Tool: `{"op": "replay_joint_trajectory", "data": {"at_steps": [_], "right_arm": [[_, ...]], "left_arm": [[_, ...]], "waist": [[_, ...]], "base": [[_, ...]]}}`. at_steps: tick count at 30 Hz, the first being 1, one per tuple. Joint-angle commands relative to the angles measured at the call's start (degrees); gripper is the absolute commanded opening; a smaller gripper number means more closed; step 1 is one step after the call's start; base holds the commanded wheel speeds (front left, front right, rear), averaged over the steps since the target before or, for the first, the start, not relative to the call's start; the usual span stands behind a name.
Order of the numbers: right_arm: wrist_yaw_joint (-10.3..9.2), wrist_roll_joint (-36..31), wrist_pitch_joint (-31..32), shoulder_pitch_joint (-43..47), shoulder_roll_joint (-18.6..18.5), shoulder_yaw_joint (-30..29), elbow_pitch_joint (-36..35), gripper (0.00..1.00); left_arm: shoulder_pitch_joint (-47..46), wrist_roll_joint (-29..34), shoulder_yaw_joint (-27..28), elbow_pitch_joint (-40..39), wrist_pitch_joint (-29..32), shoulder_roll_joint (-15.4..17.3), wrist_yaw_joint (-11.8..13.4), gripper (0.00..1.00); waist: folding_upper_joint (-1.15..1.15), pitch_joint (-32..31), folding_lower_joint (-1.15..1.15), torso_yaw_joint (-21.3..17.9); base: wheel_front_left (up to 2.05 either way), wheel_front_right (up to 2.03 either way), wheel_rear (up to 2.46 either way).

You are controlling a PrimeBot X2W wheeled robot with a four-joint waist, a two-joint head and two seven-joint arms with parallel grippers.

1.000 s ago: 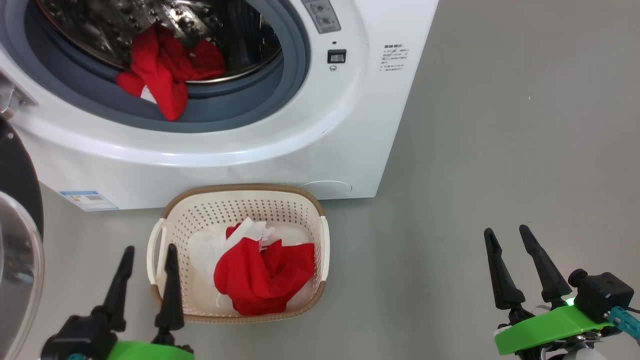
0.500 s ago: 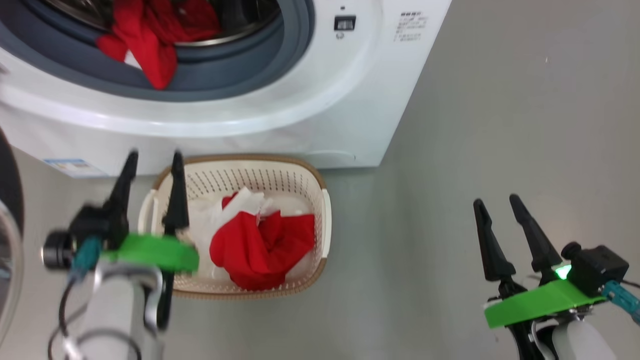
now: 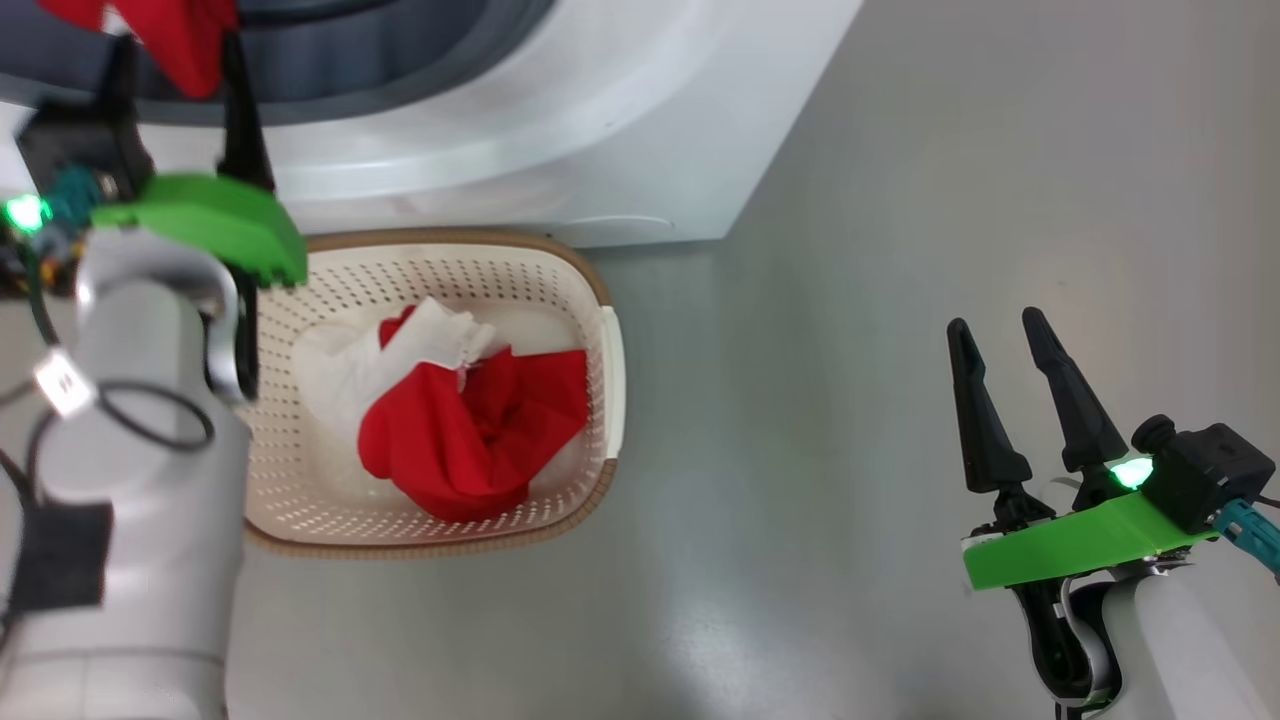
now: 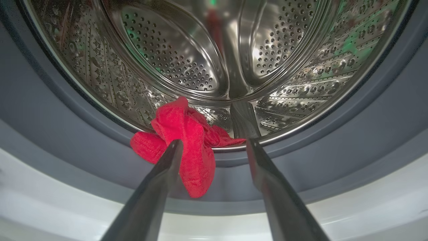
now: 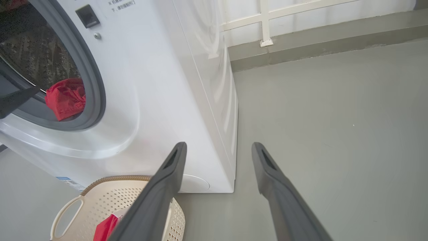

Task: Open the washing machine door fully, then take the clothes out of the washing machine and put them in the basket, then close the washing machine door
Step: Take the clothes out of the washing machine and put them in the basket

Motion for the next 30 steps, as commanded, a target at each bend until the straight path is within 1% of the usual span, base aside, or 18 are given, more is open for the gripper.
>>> {"op": "replay_joint_trajectory", "data": {"at_steps": [1,2,6,12,15,21,30], "right_arm": [[0.43,0.1,-0.4,-0.5,0.1,1.4,-1.4,1.0],[0.43,0.1,-0.4,-0.5,0.1,1.4,-1.4,1.0],[0.43,0.1,-0.4,-1.1,0.2,1.9,-1.5,1.0],[0.43,0.4,-0.4,-2.0,0.4,2.8,-1.7,1.0],[0.43,1.1,-0.4,-2.4,0.4,3.4,-1.7,1.0],[0.43,2.0,-0.4,-2.9,0.4,4.3,-1.6,1.0],[0.43,3.0,-0.4,-3.3,0.4,5.3,-1.7,1.0]], "left_arm": [[-3.5,0.9,1.2,1.6,-0.3,2.9,1.7,1.0],[-3.5,0.9,1.2,1.6,-0.3,2.9,1.7,1.0],[-8.3,1.7,1.2,6.4,-0.3,4.3,4.0,1.0],[-13.9,2.3,1.3,12.2,-0.3,7.1,6.4,1.0],[-15.9,2.2,1.4,14.9,-0.3,8.3,6.8,1.0],[-19.2,1.3,1.6,19.4,-0.3,10.0,6.2,1.0],[-20.6,2.7,-0.7,24.4,-0.1,12.2,6.6,1.0]], "waist": [[0.0,1.8,0.0,-1.6],[0.0,1.8,0.0,-1.6],[0.0,2.4,0.0,-2.2],[0.0,3.8,0.0,-3.6],[0.0,4.5,0.0,-4.4],[0.0,5.6,0.0,-5.9],[0.0,6.3,0.0,-7.6]], "base": [[0.0,0.0,0.0],[0.0,0.0,0.0],[0.0,0.0,0.0],[0.0,0.0,0.0],[0.0,0.0,0.0],[0.0,0.0,0.0],[0.0,0.0,0.0]]}}
